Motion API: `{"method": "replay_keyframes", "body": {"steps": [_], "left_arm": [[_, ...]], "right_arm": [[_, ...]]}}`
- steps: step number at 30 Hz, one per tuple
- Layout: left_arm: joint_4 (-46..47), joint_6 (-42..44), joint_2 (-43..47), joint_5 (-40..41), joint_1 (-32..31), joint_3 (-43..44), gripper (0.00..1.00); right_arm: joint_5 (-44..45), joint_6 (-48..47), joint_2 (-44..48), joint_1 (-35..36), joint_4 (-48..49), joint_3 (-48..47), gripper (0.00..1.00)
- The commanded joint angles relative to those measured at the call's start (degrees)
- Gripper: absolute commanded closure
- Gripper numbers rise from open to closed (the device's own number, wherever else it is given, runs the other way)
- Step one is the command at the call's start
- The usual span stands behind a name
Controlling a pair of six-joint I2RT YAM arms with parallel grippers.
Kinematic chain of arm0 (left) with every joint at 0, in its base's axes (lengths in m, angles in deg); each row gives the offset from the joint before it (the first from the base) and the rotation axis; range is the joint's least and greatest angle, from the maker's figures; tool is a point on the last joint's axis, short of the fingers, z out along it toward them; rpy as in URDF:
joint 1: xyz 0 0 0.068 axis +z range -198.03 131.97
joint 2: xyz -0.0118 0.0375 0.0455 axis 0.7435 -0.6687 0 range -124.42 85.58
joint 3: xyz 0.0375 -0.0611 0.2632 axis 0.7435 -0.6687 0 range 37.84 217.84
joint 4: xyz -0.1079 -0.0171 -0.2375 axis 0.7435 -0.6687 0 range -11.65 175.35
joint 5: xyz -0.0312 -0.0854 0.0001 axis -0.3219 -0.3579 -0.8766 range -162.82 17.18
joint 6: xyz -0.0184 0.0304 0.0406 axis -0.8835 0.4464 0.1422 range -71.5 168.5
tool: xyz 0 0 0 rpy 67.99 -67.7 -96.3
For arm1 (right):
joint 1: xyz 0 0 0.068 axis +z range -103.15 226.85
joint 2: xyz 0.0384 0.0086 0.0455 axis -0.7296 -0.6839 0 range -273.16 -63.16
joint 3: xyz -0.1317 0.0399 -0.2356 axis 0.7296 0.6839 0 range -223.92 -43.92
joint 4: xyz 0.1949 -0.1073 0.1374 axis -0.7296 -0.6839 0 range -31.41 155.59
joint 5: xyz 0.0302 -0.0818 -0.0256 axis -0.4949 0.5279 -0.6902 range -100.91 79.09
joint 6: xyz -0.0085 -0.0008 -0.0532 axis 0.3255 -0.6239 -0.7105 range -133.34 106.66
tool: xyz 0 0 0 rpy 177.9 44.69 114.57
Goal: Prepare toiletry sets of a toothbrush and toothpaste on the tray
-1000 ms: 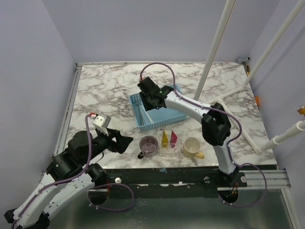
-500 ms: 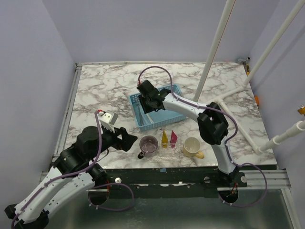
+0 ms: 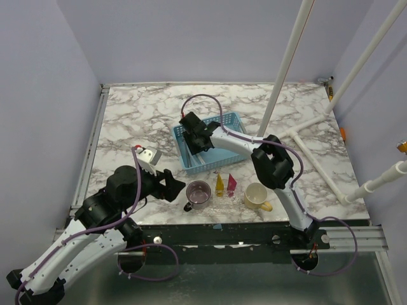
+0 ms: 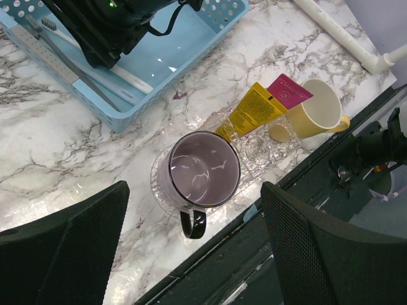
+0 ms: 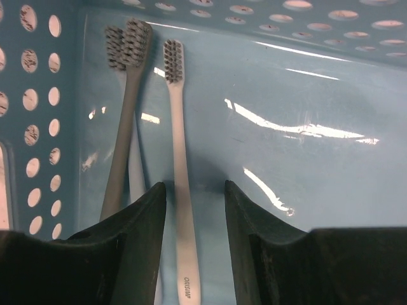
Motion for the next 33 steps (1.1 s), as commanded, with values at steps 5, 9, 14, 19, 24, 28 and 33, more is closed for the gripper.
{"method": "replay_keyframes", "body": {"steps": [5, 9, 14, 19, 24, 28, 33], "left_arm": [[1.2, 0.5, 0.5, -0.6, 0.3, -0.4, 0.16], [1.1, 0.5, 0.5, -0.5, 0.3, -0.3, 0.16], [1.0, 0.6, 0.9, -0.4, 0.3, -0.3, 0.16], [1.0, 0.5, 1.3, -0.1, 0.3, -0.4, 0.16], [1.0, 0.5, 1.5, 0.1, 0.3, -0.4, 0.16], [0.9, 0.4, 1.6, 0.2, 0.3, -0.4, 0.16], [0.9, 0.2, 1.5, 0.2, 0.3, -0.4, 0.16]], "right_arm": [[0.1, -1.1, -3.8, -0.1, -0.8, -3.2, 0.57], [1.0, -1.8, -4.5, -0.1, -1.4, -3.4, 0.63], [1.1, -2.1, -4.6, -0.1, -2.0, -3.0, 0.75], [0.3, -2.1, -4.5, -0.1, -2.0, -2.4, 0.92], [0.3, -1.4, -4.0, -0.1, -2.1, -2.5, 0.99], [2.0, -0.8, -2.6, -0.1, -1.7, -2.7, 0.99], [3.3, -0.7, 0.7, -0.1, -0.3, -2.0, 0.99]]}}
